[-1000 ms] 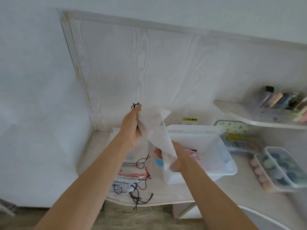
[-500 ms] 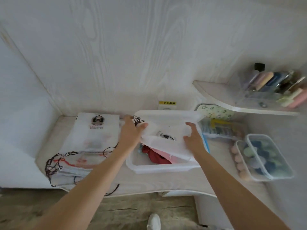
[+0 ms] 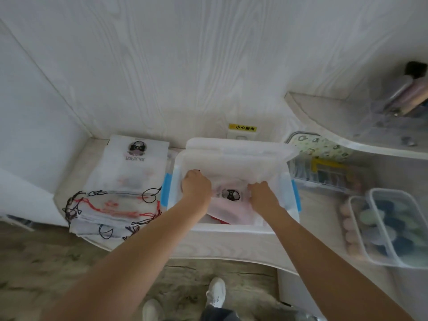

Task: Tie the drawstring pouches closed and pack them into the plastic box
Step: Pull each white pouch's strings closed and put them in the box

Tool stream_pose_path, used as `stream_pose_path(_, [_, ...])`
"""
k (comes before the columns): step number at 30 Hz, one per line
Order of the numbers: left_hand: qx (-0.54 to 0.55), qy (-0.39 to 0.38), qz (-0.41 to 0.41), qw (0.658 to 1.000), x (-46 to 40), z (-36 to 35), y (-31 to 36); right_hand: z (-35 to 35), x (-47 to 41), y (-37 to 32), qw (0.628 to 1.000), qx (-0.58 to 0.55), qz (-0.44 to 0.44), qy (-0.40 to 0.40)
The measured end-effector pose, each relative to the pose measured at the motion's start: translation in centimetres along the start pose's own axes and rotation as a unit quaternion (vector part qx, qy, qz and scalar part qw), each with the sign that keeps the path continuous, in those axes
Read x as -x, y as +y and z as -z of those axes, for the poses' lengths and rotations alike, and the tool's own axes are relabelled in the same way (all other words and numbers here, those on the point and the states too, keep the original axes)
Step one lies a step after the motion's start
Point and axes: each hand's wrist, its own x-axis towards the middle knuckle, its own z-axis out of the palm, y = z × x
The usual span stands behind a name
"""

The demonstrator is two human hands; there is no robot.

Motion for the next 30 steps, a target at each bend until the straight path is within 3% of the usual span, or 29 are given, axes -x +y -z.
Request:
stream_pose_path(3, [-0.111, 0.015, -0.011, 0.994, 0.0, 0.3, 0.2, 0.7, 0.7, -1.0, 0.999, 0.037, -0.014, 0.002])
stream_pose_path(6, [-0.017, 0.084, -0.036, 0.996, 0.2, 1.4, -0.4, 1.7, 1.7, -2.1, 0.999, 0.041, 0.001, 0.027])
stream_pose_path(9, [0.067, 0.217, -0.049, 0.973, 1.3, 2.7, -2.6, 3.2, 3.0, -4.3, 0.997, 0.007, 0.045, 0.063])
stream_pose_path(12, [0.171, 0.222, -0.073, 0.957, 2.1, 2.6, -6.1, 4.4, 4.3, -7.8, 0.987, -0.078, 0.112, 0.088])
stream_pose_path(16, [0.260, 0.291, 0.011, 0.921, 2.8, 1.6, -13.2, 4.5, 5.9, -14.2, 0.951, -0.165, 0.219, 0.140])
stream_pose_path(21, [0.318, 0.207, 0.057, 0.923, 2.9, -3.6, -20.3, 0.8, 6.5, -22.8, 0.929, -0.211, 0.273, 0.137])
stream_pose_path(26, [0.298, 0.060, -0.054, 0.951, 1.5, -9.7, -23.5, -6.0, 3.8, -26.6, 0.975, -0.110, 0.193, 0.003])
stream_pose_path(30, [0.262, 0.015, -0.099, 0.960, 0.2, -12.6, -23.8, -9.1, 2.0, -26.5, 0.991, -0.045, 0.122, -0.036])
